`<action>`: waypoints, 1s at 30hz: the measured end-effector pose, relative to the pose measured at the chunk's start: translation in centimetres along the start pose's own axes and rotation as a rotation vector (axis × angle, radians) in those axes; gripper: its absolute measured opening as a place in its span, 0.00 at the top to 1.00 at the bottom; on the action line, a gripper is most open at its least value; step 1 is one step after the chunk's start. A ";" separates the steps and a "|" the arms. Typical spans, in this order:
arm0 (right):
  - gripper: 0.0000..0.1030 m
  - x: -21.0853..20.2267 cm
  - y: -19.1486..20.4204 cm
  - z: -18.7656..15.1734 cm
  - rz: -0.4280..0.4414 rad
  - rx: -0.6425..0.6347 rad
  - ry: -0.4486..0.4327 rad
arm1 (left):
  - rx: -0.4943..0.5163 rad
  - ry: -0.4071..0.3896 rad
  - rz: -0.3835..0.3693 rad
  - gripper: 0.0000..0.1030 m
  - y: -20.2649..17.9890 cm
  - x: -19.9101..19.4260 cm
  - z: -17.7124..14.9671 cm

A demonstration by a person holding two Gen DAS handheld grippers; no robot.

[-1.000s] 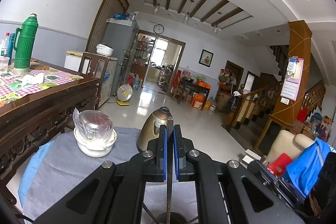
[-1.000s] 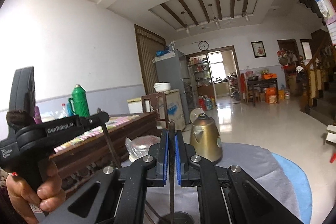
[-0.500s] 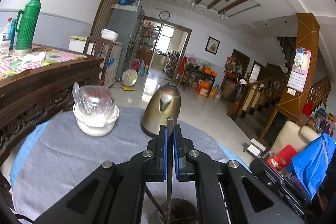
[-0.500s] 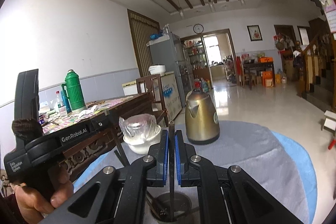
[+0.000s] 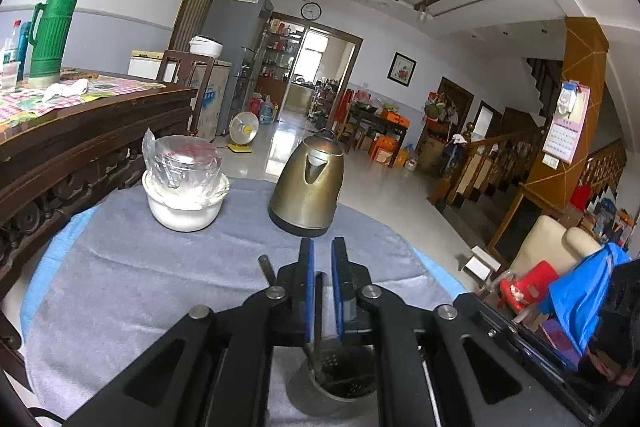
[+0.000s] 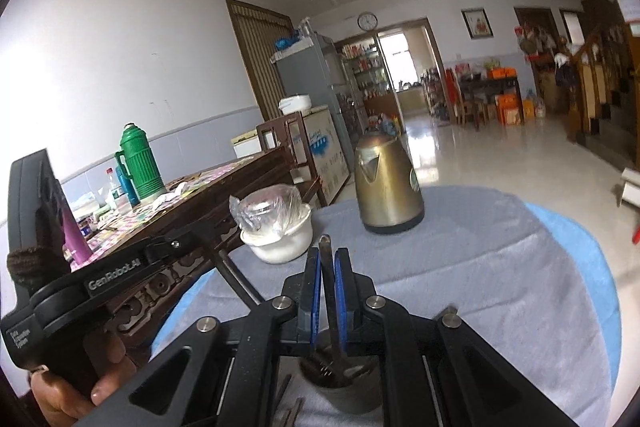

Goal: Organize utensils
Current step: 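Lower the chopstick into the grey cup and open the right tool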

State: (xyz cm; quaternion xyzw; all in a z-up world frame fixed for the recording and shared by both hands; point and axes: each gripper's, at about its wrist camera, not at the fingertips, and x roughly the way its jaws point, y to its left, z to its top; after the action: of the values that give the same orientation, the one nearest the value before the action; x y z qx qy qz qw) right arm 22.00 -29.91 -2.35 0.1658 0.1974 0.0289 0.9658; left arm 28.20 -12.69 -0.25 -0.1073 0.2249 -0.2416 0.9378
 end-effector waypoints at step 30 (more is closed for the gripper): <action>0.57 -4.9 3.9 -4.9 0.152 -0.047 0.007 | 0.066 0.120 0.292 0.37 7.2 -6.3 -6.4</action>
State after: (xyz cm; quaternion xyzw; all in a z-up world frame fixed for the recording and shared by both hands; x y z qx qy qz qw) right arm 15.59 -25.28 -3.49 0.1577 0.1870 0.1075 0.9636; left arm 23.12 -3.93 -5.74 -0.0280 0.2857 -0.1161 0.9508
